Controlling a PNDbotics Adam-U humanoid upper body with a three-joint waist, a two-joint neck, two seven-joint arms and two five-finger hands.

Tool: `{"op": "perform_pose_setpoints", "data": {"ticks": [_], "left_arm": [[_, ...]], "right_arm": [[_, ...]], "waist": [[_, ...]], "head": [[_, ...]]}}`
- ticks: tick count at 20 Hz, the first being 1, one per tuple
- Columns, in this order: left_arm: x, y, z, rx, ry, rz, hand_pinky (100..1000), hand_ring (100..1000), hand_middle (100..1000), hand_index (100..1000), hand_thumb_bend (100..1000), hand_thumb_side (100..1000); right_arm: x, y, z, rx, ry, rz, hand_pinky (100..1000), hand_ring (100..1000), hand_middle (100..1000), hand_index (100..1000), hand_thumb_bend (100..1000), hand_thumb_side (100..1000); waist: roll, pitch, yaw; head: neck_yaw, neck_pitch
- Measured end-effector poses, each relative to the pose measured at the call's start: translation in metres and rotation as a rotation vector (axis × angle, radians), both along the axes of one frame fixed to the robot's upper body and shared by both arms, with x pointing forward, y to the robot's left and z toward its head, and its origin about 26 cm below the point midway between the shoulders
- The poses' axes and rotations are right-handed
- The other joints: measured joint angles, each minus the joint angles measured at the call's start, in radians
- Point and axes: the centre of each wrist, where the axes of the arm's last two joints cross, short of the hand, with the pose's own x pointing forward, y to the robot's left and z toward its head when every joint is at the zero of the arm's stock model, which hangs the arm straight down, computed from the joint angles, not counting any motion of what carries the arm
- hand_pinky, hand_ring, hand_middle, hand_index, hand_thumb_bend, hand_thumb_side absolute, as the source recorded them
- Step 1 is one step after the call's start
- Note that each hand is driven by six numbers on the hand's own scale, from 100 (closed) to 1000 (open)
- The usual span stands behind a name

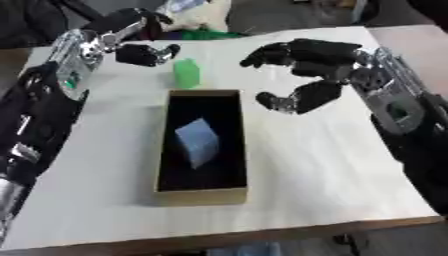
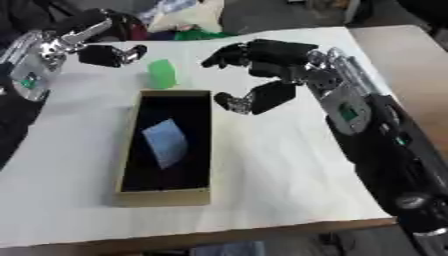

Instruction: Pick up objects on the table and place them in the box.

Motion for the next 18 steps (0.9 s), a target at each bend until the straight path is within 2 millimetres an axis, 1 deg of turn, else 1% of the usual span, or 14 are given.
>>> {"op": "perform_pose_setpoints", "data": {"ticks": [1, 2, 3, 4, 10, 13, 16, 18], "left_arm": [[0.002, -0.001, 0.0, 0.018, -0.002, 0.008, 765, 703, 687, 933, 544, 827], [0.004, -0.003, 0.0, 0.037, -0.007, 0.015, 766, 705, 689, 934, 563, 819], [0.005, -0.004, -0.001, 0.054, -0.012, 0.022, 770, 708, 692, 935, 556, 800], [0.006, -0.004, -0.003, 0.072, -0.016, 0.031, 774, 711, 695, 938, 555, 806], [0.01, -0.005, -0.013, 0.138, -0.015, 0.07, 776, 709, 691, 936, 618, 826], [0.011, -0.003, -0.016, 0.146, -0.034, 0.101, 780, 712, 695, 936, 626, 837], [0.011, -0.003, -0.02, 0.153, -0.058, 0.126, 783, 715, 698, 937, 577, 832], [0.012, -0.004, -0.024, 0.155, -0.064, 0.135, 786, 717, 701, 938, 570, 847]], "right_arm": [[0.0, 0.001, 0.0, 0.001, 0.002, 0.002, 826, 858, 889, 978, 169, 879], [0.0, 0.002, -0.001, 0.0, 0.003, 0.003, 826, 857, 889, 978, 168, 881], [0.0, 0.002, -0.001, -0.003, 0.006, 0.003, 825, 858, 889, 978, 165, 883], [0.0, 0.002, -0.002, -0.005, 0.008, 0.003, 825, 858, 889, 978, 164, 884], [0.001, 0.005, -0.005, -0.005, 0.017, 0.008, 824, 857, 886, 977, 152, 894], [0.001, 0.005, -0.005, -0.005, 0.018, 0.007, 823, 857, 885, 976, 145, 900], [0.001, 0.004, -0.006, -0.006, 0.022, 0.005, 822, 857, 884, 976, 136, 907], [0.001, 0.004, -0.006, -0.006, 0.022, 0.005, 822, 857, 884, 976, 133, 909]], "waist": [[0.001, 0.0, -0.004], [0.002, 0.0, -0.007], [0.004, 0.0, -0.01], [0.005, 0.0, -0.013], [0.005, 0.0, -0.024], [0.005, 0.0, -0.028], [0.005, 0.001, -0.03], [0.005, 0.003, -0.03]], "head": [[0.001, 0.0], [0.003, 0.0], [0.005, 0.0], [0.006, 0.0], [0.013, 0.0], [0.015, 0.0], [0.017, 0.0], [0.017, -0.001]]}}
